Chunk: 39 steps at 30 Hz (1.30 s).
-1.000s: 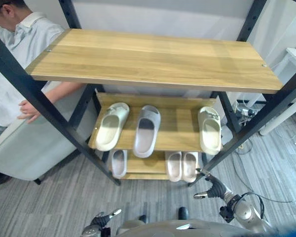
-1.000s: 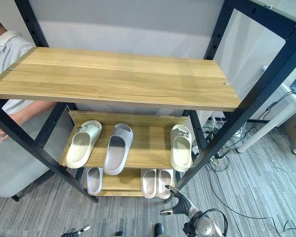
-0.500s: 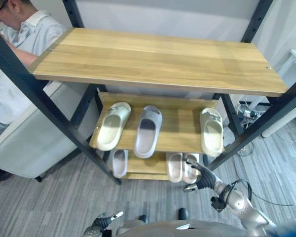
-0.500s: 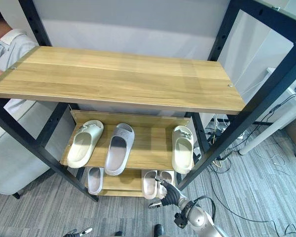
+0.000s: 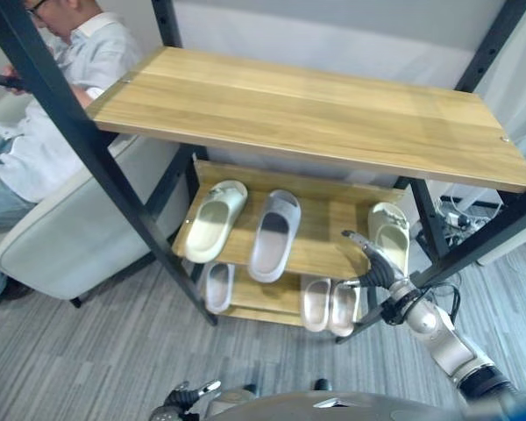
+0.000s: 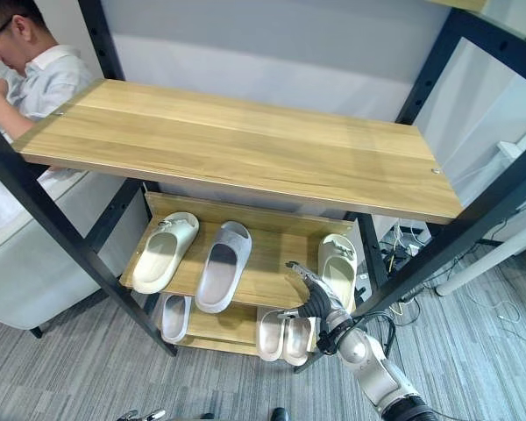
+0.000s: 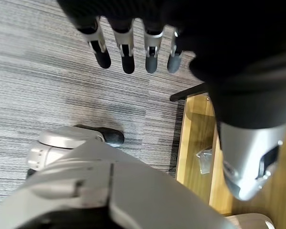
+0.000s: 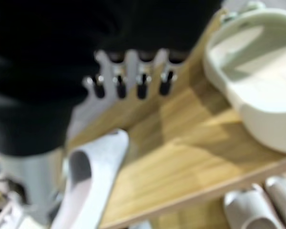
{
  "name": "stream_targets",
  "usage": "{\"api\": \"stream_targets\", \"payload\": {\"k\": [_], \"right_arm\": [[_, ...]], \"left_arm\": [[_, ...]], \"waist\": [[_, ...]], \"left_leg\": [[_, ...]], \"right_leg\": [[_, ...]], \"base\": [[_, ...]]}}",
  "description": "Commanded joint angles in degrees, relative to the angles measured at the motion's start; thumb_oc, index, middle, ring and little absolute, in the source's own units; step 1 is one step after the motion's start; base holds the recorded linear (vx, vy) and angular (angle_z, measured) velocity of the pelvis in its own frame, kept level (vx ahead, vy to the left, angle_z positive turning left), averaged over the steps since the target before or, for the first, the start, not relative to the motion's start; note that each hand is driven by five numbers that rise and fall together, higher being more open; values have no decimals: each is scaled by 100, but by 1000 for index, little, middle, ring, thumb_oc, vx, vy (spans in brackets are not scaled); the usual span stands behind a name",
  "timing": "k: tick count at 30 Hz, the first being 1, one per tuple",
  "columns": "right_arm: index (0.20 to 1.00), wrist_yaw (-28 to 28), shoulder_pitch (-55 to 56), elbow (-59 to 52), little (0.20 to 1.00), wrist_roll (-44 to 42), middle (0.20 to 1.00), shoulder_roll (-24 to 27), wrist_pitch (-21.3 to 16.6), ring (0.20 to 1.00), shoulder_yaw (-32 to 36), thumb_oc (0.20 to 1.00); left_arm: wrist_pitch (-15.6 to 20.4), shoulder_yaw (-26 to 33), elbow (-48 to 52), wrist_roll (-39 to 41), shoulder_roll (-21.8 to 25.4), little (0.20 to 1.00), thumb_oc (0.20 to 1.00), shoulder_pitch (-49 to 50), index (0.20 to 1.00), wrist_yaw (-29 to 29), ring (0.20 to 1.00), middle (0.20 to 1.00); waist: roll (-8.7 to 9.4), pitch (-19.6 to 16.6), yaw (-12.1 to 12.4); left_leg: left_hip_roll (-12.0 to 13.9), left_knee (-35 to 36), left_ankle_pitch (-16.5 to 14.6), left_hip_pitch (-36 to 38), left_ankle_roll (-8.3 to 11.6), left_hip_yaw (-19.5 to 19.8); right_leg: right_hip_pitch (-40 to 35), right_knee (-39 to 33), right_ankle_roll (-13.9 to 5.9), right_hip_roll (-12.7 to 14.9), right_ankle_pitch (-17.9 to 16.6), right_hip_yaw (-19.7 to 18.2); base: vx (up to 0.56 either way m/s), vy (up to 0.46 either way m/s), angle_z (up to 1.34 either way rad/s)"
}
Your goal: Arrange the slippers neatly on the shoe rack.
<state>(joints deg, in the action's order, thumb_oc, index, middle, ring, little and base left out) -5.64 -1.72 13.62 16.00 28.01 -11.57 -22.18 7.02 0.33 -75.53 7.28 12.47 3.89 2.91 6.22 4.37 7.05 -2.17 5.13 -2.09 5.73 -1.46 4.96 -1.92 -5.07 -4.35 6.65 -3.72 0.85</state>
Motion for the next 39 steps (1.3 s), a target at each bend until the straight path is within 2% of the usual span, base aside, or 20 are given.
{"api": "stream_targets", "payload": {"k": [1, 17, 34, 39], "right_arm": [[1000, -297, -691, -100, 1000, -179, 1000, 249, -107, 1000, 379, 1000], [1000, -599, -1578, 375, 1000, -612, 1000, 207, -94, 1000, 382, 1000], [1000, -937, -2463, 802, 1000, -825, 1000, 148, -104, 1000, 145, 1000], [1000, -1188, -2770, 1017, 1000, -733, 1000, 187, -75, 1000, 151, 1000]], "left_arm": [[131, -321, -236, -133, 6, 1000, 1000, -262, 1000, 96, 1000, 1000], [198, -502, -191, -64, 59, 1000, 1000, -207, 1000, 154, 1000, 1000], [330, -869, 31, 314, 20, 1000, 1000, -489, 1000, 281, 1000, 1000], [386, -932, 68, 437, -1, 1000, 1000, -499, 1000, 354, 1000, 1000]], "waist": [[-323, 46, 287], [-170, 240, 659], [-121, 806, 901], [-93, 937, 999]], "left_leg": [[92, -302, -238, -142, 71, -165], [36, -414, -215, -615, 64, -34], [-127, -942, -196, -1639, 73, 220], [-181, -1068, -195, -1890, 93, 300]], "right_leg": [[194, 1070, -506, 151, 625, 63], [300, 868, -520, 182, 520, 166], [794, 938, -531, 287, 315, 395], [892, 929, -548, 324, 216, 467]], "base": [[5, 9, 9], [1, 13, 8], [-36, 2, 12], [3, 0, 9]]}}
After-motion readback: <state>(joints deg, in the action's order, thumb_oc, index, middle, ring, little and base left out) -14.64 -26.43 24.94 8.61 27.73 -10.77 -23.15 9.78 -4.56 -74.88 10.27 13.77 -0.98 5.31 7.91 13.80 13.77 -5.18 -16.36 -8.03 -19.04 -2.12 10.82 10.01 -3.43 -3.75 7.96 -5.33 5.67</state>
